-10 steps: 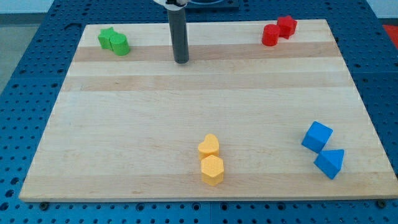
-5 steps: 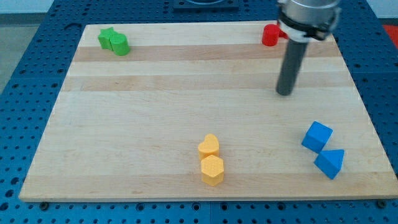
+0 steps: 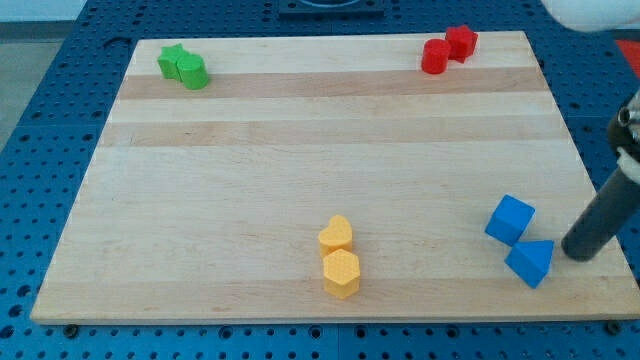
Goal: Move blue triangle along with blue cube slightly up
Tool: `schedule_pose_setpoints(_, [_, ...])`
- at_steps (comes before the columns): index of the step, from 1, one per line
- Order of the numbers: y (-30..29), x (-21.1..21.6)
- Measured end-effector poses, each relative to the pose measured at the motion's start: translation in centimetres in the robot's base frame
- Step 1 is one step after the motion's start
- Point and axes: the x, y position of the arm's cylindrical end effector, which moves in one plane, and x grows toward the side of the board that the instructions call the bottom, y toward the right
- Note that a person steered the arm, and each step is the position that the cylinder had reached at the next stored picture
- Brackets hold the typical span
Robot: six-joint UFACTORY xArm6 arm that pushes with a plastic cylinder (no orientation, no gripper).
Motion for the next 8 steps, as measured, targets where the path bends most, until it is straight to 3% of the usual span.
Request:
schedule_pose_setpoints(2, [-2.4, 4.2])
schedule_pose_setpoints(3, [-3.9, 4.1])
schedule_pose_setpoints(8, [-6.6, -2.9])
